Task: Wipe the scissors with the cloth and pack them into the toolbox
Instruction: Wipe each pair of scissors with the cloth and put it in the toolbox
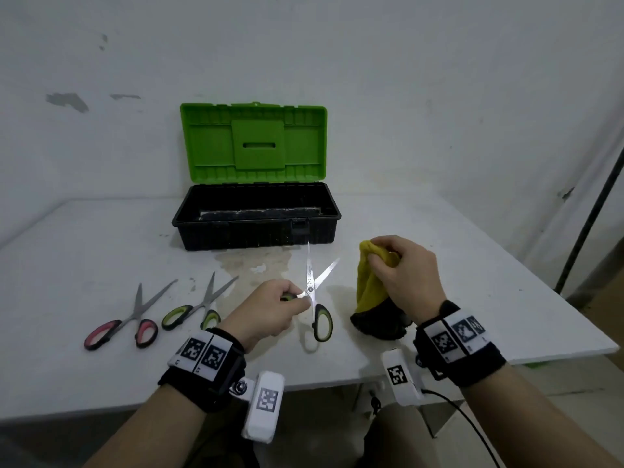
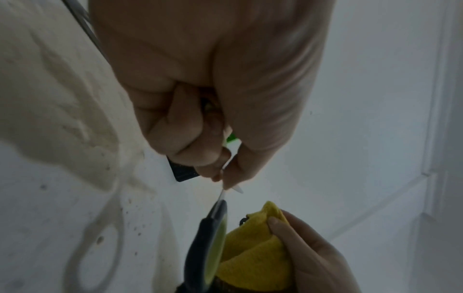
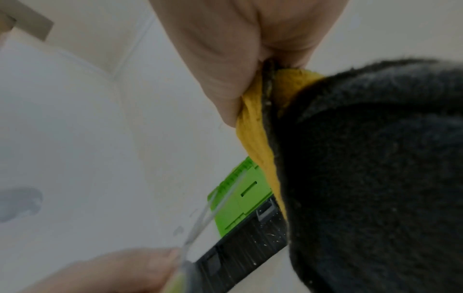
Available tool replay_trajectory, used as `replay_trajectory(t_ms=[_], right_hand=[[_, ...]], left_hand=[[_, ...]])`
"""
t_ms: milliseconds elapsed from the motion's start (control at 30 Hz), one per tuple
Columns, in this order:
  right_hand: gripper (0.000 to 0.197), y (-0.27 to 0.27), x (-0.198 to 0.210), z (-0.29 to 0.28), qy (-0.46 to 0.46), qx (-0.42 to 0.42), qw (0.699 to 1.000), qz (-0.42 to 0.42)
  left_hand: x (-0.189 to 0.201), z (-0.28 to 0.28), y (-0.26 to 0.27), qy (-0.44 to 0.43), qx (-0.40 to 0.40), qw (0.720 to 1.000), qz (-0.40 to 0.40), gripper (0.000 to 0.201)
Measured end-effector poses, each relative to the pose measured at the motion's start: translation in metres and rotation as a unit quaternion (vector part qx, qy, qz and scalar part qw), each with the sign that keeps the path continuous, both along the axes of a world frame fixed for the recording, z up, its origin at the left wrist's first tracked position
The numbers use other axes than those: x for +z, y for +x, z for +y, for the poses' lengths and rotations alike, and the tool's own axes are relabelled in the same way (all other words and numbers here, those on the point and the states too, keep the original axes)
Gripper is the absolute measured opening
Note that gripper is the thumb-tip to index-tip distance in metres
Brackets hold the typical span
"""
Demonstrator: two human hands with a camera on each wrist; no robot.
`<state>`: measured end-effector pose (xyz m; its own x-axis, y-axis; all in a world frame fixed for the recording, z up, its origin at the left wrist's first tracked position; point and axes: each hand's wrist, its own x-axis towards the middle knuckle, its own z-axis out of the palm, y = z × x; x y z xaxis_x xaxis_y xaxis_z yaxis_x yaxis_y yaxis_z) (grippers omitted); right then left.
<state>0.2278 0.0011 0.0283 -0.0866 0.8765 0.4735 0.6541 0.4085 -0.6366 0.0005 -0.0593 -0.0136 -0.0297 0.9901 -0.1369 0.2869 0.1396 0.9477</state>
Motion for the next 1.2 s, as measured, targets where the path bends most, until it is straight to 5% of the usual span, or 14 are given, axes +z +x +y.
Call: replay_trajectory(t_ms=[200, 400, 567, 700, 800, 1200], right_hand=[[0.019, -0.004, 0.007, -0.019, 0.004, 0.088, 0.996, 0.030], [0.021, -0.024, 0.002, -0.027, 0.025, 0.160, 0.977, -0.142], [0.019, -0.036, -0.005, -0.026, 0.030, 0.134, 0.977, -0.165], [0.020, -0.037, 0.000, -0.028, 0.039, 0.121, 0.982, -0.141], [0.020, -0.040, 0.000, -0.031, 0.044, 0.120, 0.981, -0.143], [0.020, -0.043, -0.002, -0.039, 0.033, 0.124, 0.981, -0.144]], left_hand=[[0.006, -0.002, -0.005, -0.007, 0.028, 0.997, -0.069, 0.014], [0.008, 0.000, 0.000, 0.001, 0.044, 0.995, -0.093, 0.008], [0.013, -0.003, 0.006, -0.008, 0.018, 0.986, -0.168, 0.010], [0.014, -0.005, 0.006, -0.018, 0.018, 0.949, -0.314, 0.023], [0.016, -0.004, 0.011, -0.018, 0.053, 0.918, -0.393, 0.013], [0.004, -0.001, 0.021, 0.061, 0.187, 0.919, -0.341, 0.013]])
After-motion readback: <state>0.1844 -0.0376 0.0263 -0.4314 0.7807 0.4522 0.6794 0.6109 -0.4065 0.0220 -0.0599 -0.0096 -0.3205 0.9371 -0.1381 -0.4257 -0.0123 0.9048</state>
